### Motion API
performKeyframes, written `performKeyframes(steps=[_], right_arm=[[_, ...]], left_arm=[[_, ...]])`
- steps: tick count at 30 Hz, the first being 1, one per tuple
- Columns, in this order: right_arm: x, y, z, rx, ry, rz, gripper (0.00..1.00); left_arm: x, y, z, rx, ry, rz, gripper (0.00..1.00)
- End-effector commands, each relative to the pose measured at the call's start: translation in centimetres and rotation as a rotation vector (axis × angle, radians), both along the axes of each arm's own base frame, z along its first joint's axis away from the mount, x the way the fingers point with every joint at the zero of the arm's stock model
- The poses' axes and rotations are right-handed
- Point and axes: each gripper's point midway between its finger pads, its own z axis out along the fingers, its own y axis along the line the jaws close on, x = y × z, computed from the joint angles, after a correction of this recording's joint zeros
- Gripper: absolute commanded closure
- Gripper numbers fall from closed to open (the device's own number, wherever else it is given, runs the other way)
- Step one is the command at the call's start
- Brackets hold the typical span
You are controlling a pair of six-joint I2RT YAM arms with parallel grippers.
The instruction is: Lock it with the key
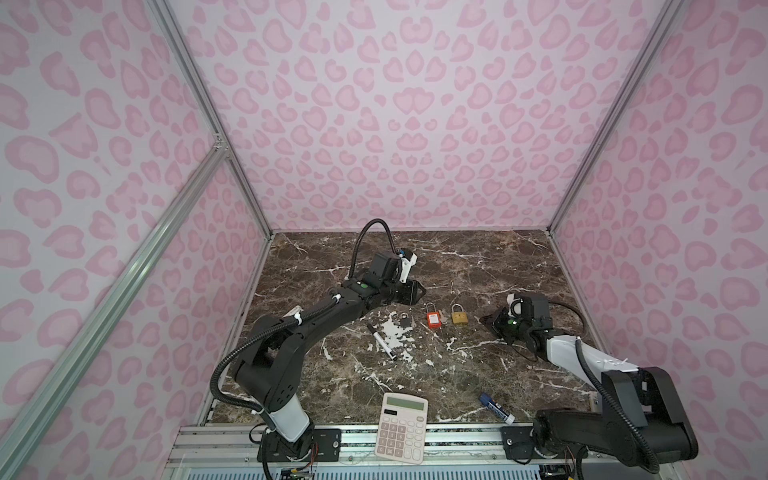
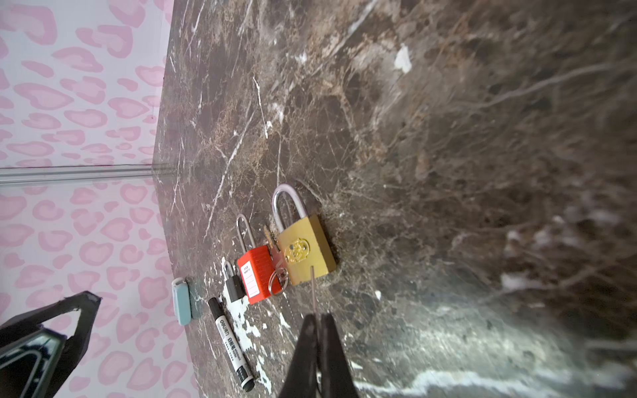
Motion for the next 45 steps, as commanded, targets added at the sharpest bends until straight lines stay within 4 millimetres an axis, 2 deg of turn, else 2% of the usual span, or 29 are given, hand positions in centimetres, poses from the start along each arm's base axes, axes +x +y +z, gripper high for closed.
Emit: performKeyframes(steps=[1, 6, 15, 28, 31, 33, 35, 39, 45], right_arm=[[1.3, -0.3, 0.2, -0.011, -0.041, -0.025, 1.0], [1.8, 0.1, -0.9, 0.015, -0.015, -0.018, 1.0], [2.9, 0.1, -1.7, 0.021, -0.012, -0.038, 1.0], [3.6, 0.4, -3.4, 0.038, 0.024, -0.049, 1.0], [3.4, 0.5, -3.8, 0.027, 0.038, -0.045, 0.89], [3.2, 0.6, -3.9, 0.019, 0.042, -0.042, 0.74], [3.0, 0.6, -3.9, 0.012, 0.045, -0.041, 0.66], [2.6, 0.4, -3.7, -0.003, 0.046, -0.045, 0.59], [1.8, -0.4, -2.7, -0.072, 0.035, -0.037, 0.54]], left_arm=[[0.0, 0.5, 0.6, 0.002, -0.031, 0.007, 0.57], [-0.4, 1.0, 0.6, 0.01, -0.032, 0.016, 0.57], [-1.0, 1.8, 0.2, 0.019, -0.025, 0.025, 0.57], [-1.1, 2.5, 0.3, 0.02, -0.026, 0.037, 0.56], [-1.1, 2.5, 0.2, 0.021, -0.022, 0.037, 0.56], [-1.0, 2.5, 0.1, 0.02, -0.02, 0.037, 0.57], [-1.0, 2.6, 0.2, 0.02, -0.022, 0.037, 0.56], [-0.8, 2.8, 0.2, 0.018, -0.024, 0.042, 0.56], [-0.6, 3.1, 0.3, 0.013, -0.03, 0.05, 0.56]])
